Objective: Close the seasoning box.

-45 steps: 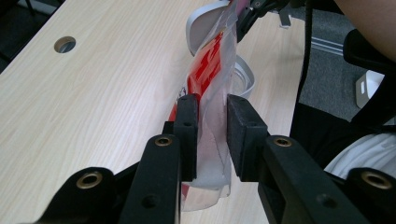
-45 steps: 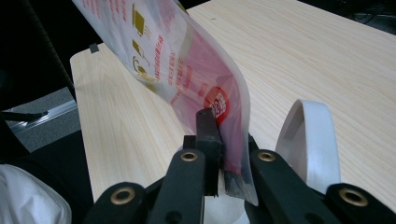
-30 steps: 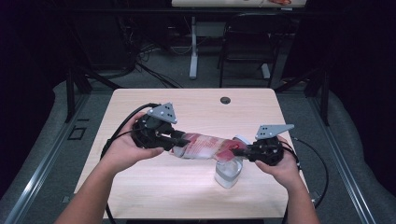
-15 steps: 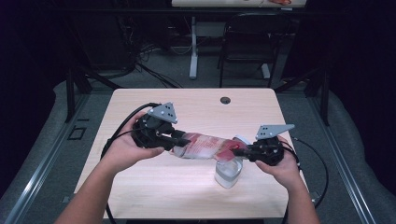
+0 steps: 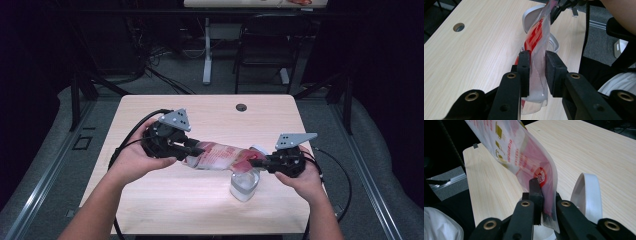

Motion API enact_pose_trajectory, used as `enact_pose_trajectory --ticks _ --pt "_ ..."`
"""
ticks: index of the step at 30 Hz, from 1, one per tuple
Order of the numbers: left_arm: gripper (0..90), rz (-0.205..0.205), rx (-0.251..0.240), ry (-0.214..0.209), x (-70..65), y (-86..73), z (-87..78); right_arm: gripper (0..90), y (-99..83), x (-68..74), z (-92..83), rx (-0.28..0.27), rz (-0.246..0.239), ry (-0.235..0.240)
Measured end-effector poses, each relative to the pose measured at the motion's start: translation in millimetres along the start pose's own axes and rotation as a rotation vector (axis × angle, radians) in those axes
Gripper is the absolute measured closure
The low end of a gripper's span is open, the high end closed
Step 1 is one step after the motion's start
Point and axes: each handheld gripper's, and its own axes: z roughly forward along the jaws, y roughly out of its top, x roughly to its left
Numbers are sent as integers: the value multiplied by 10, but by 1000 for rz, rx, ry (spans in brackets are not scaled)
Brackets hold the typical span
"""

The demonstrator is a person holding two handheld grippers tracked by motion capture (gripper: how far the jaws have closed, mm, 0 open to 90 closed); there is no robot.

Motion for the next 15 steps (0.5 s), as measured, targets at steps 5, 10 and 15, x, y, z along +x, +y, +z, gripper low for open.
enact_pose_trajectory --ticks 5,10,15 --pt "751 2 -1 0 -1 7 1 879 -2 2 -9 -1 0 -3" --pt "750 5 -1 -1 -7 24 -1 879 -7 5 -16 -3 0 1" --pt "750 8 1 -2 -7 34 14 879 -18 9 -27 -3 4 -7"
